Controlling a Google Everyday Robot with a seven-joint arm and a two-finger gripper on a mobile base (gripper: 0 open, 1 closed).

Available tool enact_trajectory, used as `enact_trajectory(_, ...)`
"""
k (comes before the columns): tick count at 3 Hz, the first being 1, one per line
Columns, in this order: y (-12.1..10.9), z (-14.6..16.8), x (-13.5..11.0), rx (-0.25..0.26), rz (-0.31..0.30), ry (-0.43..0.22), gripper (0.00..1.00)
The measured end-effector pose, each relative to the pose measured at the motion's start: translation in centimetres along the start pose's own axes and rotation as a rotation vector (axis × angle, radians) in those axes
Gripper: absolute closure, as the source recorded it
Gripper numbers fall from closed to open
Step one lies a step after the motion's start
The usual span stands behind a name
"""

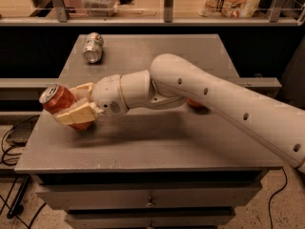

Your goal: Place coke can upright

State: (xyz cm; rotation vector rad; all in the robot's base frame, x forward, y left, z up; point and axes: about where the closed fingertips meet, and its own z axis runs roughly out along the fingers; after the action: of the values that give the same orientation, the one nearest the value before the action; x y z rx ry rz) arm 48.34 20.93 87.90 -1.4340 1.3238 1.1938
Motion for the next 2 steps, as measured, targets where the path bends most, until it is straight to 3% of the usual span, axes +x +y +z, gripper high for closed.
enact_trajectory(2,0.00,-0.03,0.00,0.001,0.001,0.000,0.14)
